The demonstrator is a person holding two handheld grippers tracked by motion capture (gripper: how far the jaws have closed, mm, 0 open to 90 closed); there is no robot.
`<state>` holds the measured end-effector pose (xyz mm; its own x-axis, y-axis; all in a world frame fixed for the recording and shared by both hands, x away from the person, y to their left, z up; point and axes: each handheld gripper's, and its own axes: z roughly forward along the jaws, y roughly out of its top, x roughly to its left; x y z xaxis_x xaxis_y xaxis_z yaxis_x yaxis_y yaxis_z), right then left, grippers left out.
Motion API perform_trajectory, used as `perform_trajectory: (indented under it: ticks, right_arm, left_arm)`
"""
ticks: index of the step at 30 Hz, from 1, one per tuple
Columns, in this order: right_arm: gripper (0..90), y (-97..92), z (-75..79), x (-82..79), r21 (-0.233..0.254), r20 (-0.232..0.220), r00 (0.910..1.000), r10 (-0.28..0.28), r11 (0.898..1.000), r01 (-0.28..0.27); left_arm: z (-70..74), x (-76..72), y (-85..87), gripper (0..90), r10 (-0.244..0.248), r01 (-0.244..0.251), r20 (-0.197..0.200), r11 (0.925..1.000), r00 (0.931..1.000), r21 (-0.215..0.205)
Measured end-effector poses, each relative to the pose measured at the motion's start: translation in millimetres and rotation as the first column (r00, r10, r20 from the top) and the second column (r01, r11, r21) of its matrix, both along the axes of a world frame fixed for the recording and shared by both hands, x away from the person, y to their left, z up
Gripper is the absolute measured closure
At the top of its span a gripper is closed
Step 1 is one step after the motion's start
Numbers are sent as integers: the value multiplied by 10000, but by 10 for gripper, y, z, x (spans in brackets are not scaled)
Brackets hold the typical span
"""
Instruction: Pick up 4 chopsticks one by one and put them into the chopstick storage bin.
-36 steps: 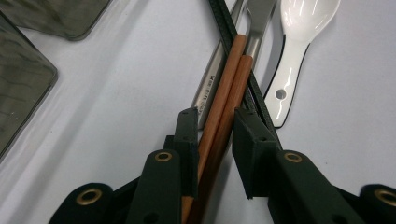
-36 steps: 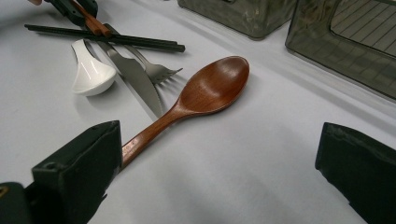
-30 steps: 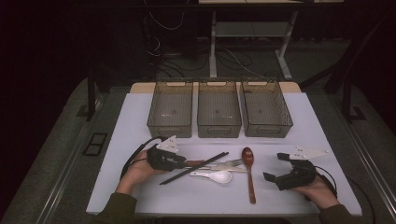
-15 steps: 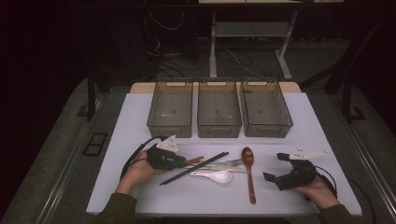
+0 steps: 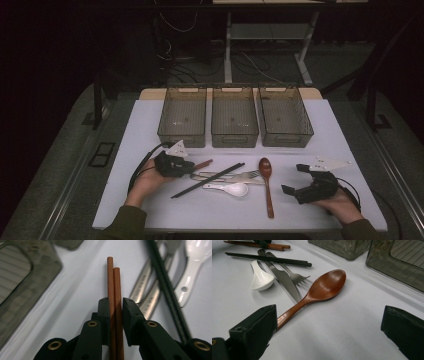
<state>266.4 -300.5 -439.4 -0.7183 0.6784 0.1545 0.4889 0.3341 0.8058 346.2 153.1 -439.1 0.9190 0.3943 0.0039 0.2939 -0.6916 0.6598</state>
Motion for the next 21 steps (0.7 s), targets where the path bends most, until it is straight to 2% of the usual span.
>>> perform_trajectory:
  ticks: [4, 9, 11, 13, 15, 21]
  right_arm:
    - [7, 1, -2, 2, -19, 19, 10000, 13, 10000, -13]
    - [7, 2, -3, 1, -27, 18, 10000, 11, 10000, -11]
    - [7, 3, -4, 2, -28, 23, 10000, 23, 10000, -23]
    - [7, 3, -4, 3, -30, 25, 10000, 19, 10000, -19]
    - [7, 2, -3, 2, -29, 28, 10000, 20, 10000, -20]
    - [7, 2, -1, 0, -15, 13, 10000, 16, 10000, -16]
  left_arm:
    - [13, 32, 55, 758, 586, -585, 220, 9983, 9980, -55]
    - [16, 69, 136, 758, 1303, -1303, 456, 9915, 9904, -11]
    - [13, 75, 157, 758, 1475, -1475, 432, 9891, 9881, -46]
    - [-3, 81, 163, 758, 1476, -1475, 381, 9890, 9883, -51]
    - [-23, 85, 157, 756, 1467, -1472, 325, 9890, 9886, 126]
    - [-40, 88, 170, 744, 1549, -1549, 299, 9879, 9875, -27]
